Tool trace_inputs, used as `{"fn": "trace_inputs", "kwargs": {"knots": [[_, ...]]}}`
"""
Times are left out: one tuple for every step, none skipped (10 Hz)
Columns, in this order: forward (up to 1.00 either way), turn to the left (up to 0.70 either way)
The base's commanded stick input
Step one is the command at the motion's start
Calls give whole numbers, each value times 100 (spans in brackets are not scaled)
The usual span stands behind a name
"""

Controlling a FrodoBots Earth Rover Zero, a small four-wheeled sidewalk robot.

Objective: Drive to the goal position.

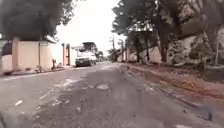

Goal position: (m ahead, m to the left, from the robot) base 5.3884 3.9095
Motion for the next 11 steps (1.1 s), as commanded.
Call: {"fn": "trace_inputs", "kwargs": {"knots": [[70, 0], [70, 0], [70, 0], [70, 0], [70, 0], [70, 0], [70, 0], [70, 0], [70, 0], [70, 0], [70, 0]]}}
